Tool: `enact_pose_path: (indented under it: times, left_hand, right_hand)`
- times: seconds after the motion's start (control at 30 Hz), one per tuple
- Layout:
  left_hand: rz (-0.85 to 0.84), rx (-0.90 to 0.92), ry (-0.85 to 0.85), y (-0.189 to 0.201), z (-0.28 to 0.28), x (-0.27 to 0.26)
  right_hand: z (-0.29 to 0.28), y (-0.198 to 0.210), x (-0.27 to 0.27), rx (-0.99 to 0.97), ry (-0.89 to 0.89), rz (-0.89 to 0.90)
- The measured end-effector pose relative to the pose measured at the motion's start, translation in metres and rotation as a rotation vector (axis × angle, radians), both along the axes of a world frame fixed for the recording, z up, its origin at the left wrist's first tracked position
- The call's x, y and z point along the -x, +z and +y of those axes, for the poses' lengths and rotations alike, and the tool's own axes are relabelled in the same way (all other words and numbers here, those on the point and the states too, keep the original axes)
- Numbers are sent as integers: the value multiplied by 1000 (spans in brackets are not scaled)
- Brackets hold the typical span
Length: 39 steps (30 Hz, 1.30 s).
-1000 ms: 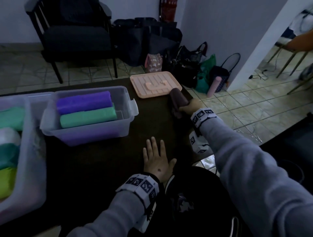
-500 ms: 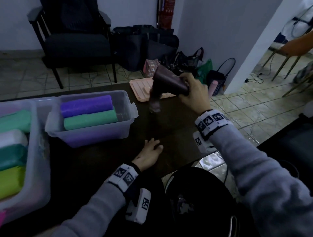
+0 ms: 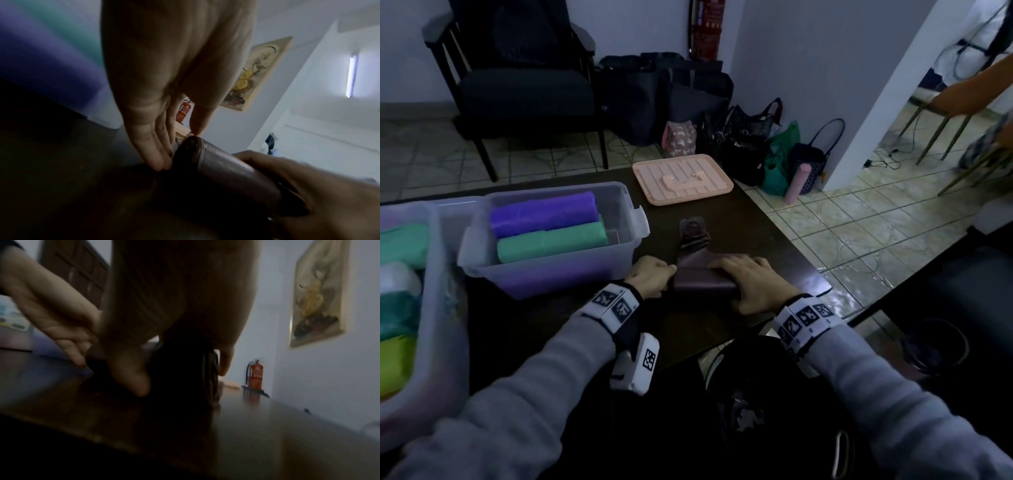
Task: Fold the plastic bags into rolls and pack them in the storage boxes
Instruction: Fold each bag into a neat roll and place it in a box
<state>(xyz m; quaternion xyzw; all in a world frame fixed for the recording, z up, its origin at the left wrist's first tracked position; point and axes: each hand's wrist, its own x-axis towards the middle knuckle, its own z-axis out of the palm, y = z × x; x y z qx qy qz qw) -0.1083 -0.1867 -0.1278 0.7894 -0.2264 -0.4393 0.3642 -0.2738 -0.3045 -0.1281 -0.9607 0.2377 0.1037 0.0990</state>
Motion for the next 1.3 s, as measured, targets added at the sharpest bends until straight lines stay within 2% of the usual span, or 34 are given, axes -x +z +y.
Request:
enact_pose_path:
  times: [0.07,0.13,0.27,0.4,0.53,0.67,0.77,0.87,0.97,1.03,1.1,1.17,1.2,1.3]
  left_hand:
    - [-154,-52,-51,3,-12,-2]
    - [-236,-71,-36,1,-28,-6]
    - [-23,-42,32,4,-51,0]
    - [7,-56,36,4,-70,8]
    - [198,55,151,14,-86,8]
    - [209,181,262,26,-98,-6]
    - [135,286,306,28,-105,-16]
    - [-18,327,344,33,-115,-23]
    - [-311,314,336,46,-117,-22]
    - [-537,279,181,52,-112,-15]
    - [-651,185,-228,49,-105,-4]
    - [-661,-60,-650,36,-95,6]
    - [-660,-181,-781,28,-91,7]
    - [-671,-360,-924,5,-78,5]
  right_hand:
    - [6,5,-1,39,6,-21]
    - [14,5,-5,70,22,-49]
    - [26,-9,-6,-5,-9,-15]
    - [29,-17,0,-5,-4,-59]
    - [27,-16,3,-43,33,-73]
    - [25,-14,1,-66,38,-50]
    - [24,-13,1,-74,47,-44]
    - [23,-12,1,-65,54,-33]
    - [23,-13,-1,-66,59,-39]
    - [22,-14,-1,-73,61,-39]
    - [21,-14,-1,-74,71,-36]
    - [22,-13,-1,-64,79,-37]
    - [22,-13,0,-67,71,-44]
    - [23,-13,3,-106,44,-77]
